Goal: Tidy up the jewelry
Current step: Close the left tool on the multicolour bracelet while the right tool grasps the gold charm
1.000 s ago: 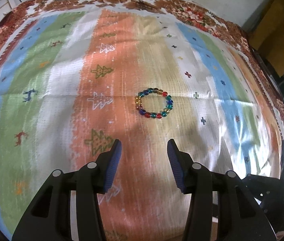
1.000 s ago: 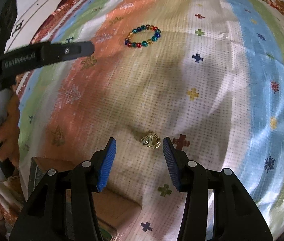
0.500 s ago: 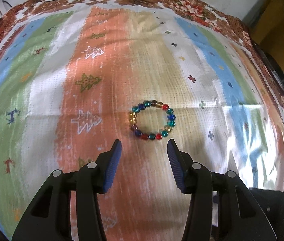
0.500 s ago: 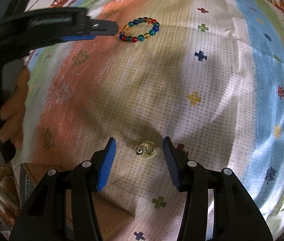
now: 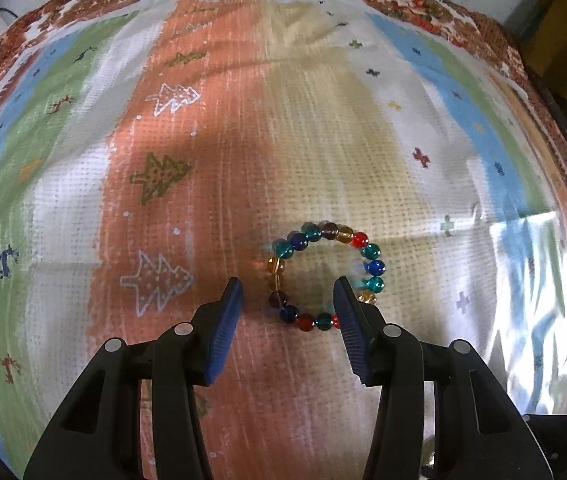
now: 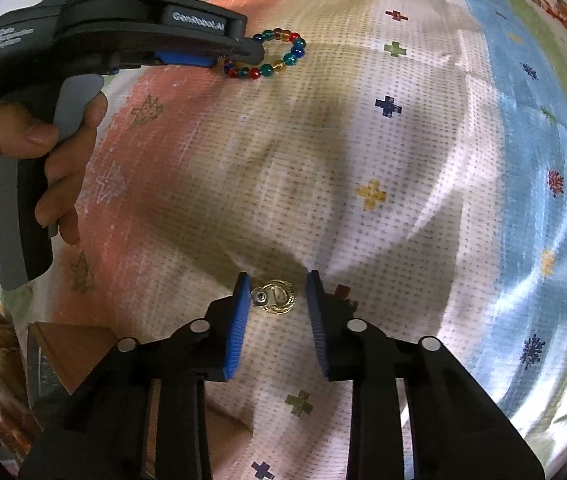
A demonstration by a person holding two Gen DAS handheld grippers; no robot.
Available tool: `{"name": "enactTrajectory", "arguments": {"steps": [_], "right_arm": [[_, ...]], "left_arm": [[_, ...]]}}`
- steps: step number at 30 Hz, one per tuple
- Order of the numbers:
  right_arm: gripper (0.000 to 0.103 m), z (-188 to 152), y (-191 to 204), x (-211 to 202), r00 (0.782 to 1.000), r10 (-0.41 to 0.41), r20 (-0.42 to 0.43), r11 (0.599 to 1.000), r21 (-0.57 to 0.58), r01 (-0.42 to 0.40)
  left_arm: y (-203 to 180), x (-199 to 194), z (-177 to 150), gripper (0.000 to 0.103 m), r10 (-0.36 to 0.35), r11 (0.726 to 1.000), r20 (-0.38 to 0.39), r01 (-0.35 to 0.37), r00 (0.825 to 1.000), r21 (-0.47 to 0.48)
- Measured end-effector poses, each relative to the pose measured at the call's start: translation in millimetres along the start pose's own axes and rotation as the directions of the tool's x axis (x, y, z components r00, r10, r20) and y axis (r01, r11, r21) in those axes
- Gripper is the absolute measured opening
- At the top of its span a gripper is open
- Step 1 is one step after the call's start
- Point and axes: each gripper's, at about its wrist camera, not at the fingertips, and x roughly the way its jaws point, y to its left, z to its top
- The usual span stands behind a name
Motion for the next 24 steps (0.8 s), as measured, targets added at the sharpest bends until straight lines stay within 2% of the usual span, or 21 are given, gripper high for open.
{"name": "enactTrajectory", "arguments": {"steps": [7, 11, 13, 24], "right_arm": [[0.019, -3.1, 3.1, 2.9, 0.999, -0.033, -0.001, 0.999, -0.016, 0.033], [0.019, -4.1, 2.9, 5.0, 0.999, -0.034, 0.004, 0.999, -0.014, 0.035], [0.019, -4.7, 1.5, 5.2, 0.999, -0.038, 0.007, 0.999, -0.018, 0.038], [0.016, -19.7, 9.3, 2.6, 0.999, -0.025, 0.034, 0.999, -0.024, 0.025]], "left_arm": [[0.2, 3.8, -1.2, 0.029, 0.029, 0.999, -0.01, -0.029, 1.0, 0.017], [5.0, 4.7, -2.8, 0.014, 0.056, 0.998, -0.009, -0.055, 0.998, 0.024], [8.1, 4.9, -2.4, 0.01, 0.057, 0.998, -0.01, -0.057, 0.998, 0.025], [7.1, -14.5, -10.9, 0.009, 0.014, 1.0, 0.004, -0.014, 1.0, 0.02]]}}
